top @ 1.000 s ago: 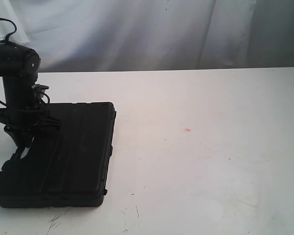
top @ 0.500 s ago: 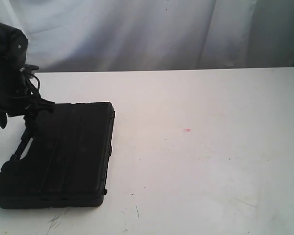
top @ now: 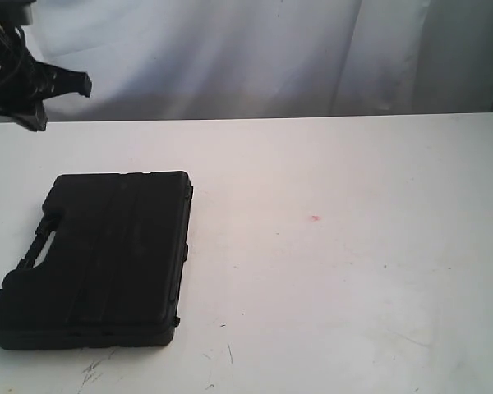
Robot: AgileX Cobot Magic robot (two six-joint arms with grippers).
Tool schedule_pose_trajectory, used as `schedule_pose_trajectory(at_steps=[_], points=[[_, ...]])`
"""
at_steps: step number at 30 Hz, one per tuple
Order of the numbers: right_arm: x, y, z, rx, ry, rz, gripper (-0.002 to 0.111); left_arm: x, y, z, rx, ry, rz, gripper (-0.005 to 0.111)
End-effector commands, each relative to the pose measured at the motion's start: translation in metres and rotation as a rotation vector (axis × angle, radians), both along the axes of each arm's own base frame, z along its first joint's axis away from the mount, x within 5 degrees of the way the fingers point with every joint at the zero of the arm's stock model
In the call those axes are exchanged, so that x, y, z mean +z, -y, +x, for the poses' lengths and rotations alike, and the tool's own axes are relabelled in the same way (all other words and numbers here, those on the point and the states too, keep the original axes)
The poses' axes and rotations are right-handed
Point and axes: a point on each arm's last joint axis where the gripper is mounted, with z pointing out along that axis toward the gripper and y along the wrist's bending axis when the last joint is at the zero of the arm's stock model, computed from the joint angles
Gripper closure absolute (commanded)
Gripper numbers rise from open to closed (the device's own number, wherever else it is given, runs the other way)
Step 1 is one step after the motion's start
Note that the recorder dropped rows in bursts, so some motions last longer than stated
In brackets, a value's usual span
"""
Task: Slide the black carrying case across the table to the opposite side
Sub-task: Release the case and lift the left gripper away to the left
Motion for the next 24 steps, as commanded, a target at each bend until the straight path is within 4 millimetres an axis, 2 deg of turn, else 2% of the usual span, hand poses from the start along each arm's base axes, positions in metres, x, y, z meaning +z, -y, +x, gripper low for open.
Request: schedule_pose_trajectory(at_steps=[1, 2, 5, 10, 15, 20, 24], points=[[-0.001, 0.000, 0.000, 0.001, 0.004, -0.009, 0.108, 0.023, 0.020, -0.027, -0.076, 0.145, -0.058, 0.107], [-0.001, 0.000, 0.000, 0.001, 0.004, -0.009, 0.108, 0.024, 0.023, -0.040, -0.083, 0.197, -0.094, 0.107], [-0.001, 0.000, 0.000, 0.001, 0.004, -0.009, 0.108, 0.024, 0.018, -0.062, -0.068, 0.265, -0.142, 0.107], [-0.001, 0.000, 0.000, 0.001, 0.004, -0.009, 0.108, 0.019, 0.002, -0.113, -0.076, 0.317, -0.161, 0.107], [-0.001, 0.000, 0.000, 0.001, 0.004, -0.009, 0.108, 0.020, -0.007, -0.142, -0.071, 0.336, -0.169, 0.107], [-0.001, 0.000, 0.000, 0.001, 0.004, -0.009, 0.108, 0.023, -0.014, -0.160, -0.062, 0.336, -0.174, 0.107], [-0.001, 0.000, 0.000, 0.001, 0.004, -0.009, 0.108, 0.026, -0.015, -0.162, -0.065, 0.349, -0.169, 0.107]])
